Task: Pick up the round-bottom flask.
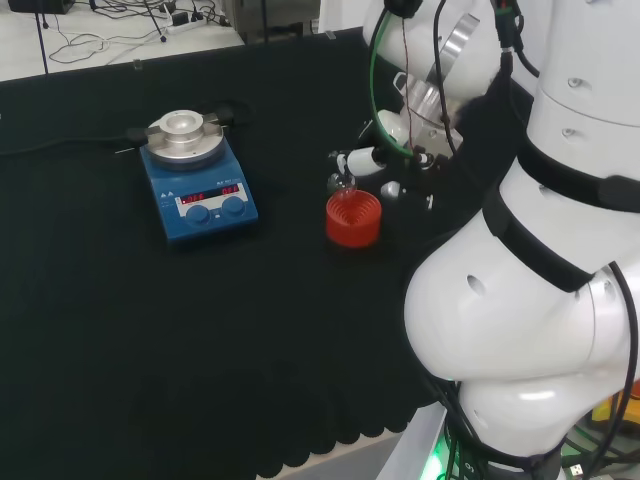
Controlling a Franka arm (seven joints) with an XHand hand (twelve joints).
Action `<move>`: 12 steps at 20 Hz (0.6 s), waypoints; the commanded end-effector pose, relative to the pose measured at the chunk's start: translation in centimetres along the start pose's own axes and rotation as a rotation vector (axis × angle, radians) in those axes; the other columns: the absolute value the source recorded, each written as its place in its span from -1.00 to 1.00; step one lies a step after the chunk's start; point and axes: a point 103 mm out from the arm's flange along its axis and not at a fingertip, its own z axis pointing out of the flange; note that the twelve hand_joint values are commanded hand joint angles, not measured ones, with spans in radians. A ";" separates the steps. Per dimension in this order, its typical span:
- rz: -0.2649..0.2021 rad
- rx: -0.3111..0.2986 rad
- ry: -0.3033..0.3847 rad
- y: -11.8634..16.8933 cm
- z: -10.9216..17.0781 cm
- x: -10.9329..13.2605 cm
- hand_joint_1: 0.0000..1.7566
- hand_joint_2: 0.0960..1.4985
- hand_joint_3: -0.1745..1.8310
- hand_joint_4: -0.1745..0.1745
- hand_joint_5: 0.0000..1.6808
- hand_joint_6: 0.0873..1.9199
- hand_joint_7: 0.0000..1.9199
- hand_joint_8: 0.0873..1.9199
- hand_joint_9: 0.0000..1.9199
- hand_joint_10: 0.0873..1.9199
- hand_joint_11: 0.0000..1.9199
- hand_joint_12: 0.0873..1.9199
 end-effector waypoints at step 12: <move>-0.060 -0.048 -0.136 2.2 -4.6 4.3 0.10 0.06 -0.20 -0.90 0.60 0.19 -0.61 -0.30 -0.38 -0.37 -0.81 0.45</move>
